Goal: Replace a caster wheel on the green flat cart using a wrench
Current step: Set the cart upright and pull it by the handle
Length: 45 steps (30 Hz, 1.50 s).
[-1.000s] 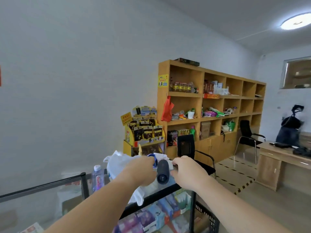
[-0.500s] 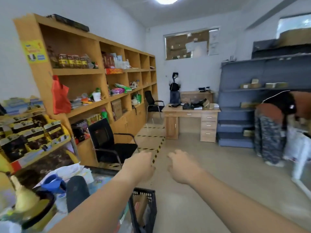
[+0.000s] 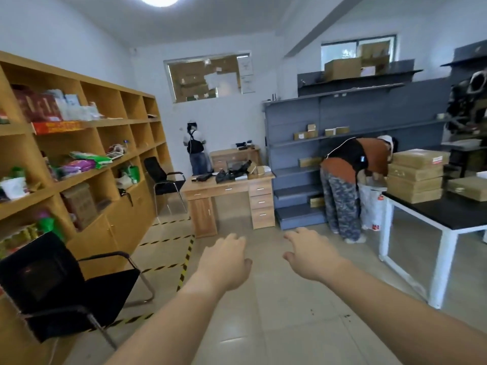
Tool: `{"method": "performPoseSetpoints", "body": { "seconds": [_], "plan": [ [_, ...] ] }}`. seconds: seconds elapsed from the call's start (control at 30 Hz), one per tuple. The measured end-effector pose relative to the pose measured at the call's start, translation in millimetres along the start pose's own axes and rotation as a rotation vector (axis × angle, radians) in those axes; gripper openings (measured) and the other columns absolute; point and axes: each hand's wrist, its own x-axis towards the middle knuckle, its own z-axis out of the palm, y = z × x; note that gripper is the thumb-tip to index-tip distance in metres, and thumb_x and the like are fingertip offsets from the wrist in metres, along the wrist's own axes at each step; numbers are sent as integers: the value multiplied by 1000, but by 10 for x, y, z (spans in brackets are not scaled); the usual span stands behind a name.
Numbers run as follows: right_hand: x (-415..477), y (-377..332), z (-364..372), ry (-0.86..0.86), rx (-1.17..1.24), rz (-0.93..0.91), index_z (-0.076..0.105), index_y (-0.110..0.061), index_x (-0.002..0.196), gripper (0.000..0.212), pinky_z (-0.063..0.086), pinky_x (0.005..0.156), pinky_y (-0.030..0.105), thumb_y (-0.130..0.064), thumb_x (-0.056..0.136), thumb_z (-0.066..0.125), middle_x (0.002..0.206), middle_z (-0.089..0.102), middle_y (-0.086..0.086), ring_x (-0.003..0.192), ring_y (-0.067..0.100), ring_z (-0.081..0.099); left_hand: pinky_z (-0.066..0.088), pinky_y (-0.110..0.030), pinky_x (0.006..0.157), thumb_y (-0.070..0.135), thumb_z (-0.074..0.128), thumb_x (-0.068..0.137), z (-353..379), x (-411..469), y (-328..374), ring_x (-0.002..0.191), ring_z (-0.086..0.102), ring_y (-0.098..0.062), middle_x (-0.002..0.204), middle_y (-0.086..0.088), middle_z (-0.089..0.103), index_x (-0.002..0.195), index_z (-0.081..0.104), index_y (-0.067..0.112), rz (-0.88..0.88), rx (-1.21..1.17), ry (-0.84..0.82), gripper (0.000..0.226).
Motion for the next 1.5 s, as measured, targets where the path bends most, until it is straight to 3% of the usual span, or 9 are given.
{"method": "performPoseSetpoints", "body": {
  "seconds": [0.17,0.3,0.47,0.63,0.73,0.87,1.03,1.23,1.5],
  "plan": [
    [562,429,8,36,14,117,45,-22,142,49,43,105,44,-45,99,50,141,47,6,130,30,47,49,-44,101,37,50,103,180,984,138,131,50,-33,143,-5,47,143,47,19,127,-28,-15,44],
    [750,983,32,67,4,293,44,-22,141,47,44,103,44,-44,100,50,140,43,5,128,30,47,49,-45,97,34,50,101,346,1815,574,127,50,-34,135,-6,50,136,48,18,328,-57,-16,38],
    [658,1726,25,142,-44,643,47,-22,138,43,45,98,42,-42,99,51,136,44,3,124,31,50,49,-44,95,34,52,100,558,2687,1455,128,50,-30,134,-3,50,143,46,25,698,-59,-13,44],
    [127,2154,102,221,-16,1063,46,-22,139,44,45,100,43,-41,99,52,140,43,6,125,32,48,52,-44,96,35,53,101,658,3024,2570,128,51,-29,139,0,49,141,49,24,1072,-21,-45,42],
    [-445,2158,139,245,-7,1297,44,-22,142,49,45,104,44,-41,99,53,145,42,7,129,33,47,51,-42,95,33,54,101,803,2826,3243,126,53,-29,139,2,48,141,48,25,1284,-24,-103,42],
    [-1319,1984,208,299,-18,1613,43,-22,142,51,45,103,45,-42,97,55,144,42,5,129,34,47,46,-46,108,39,57,102,1044,2133,3992,138,47,-33,156,-3,40,152,41,27,1561,-46,-224,54],
    [-2307,1673,290,377,-18,1936,44,-22,141,49,46,101,44,-41,97,57,143,44,5,128,33,48,49,-43,102,43,53,103,1084,1003,4632,132,50,-31,143,-1,48,143,47,28,1897,20,-186,44],
    [-3307,1449,371,449,-68,2200,43,-23,143,55,48,101,45,-44,95,59,141,47,4,126,30,51,50,-45,101,41,52,103,1102,-199,5160,130,48,-28,141,0,49,142,47,26,2154,74,-195,42],
    [-4092,1220,468,564,-21,2409,47,-22,140,51,49,101,43,-38,94,60,139,49,5,125,30,51,48,-47,103,42,51,103,1116,-1242,5649,132,48,-27,141,-1,49,143,45,25,2374,196,-168,45]
  ]
}}
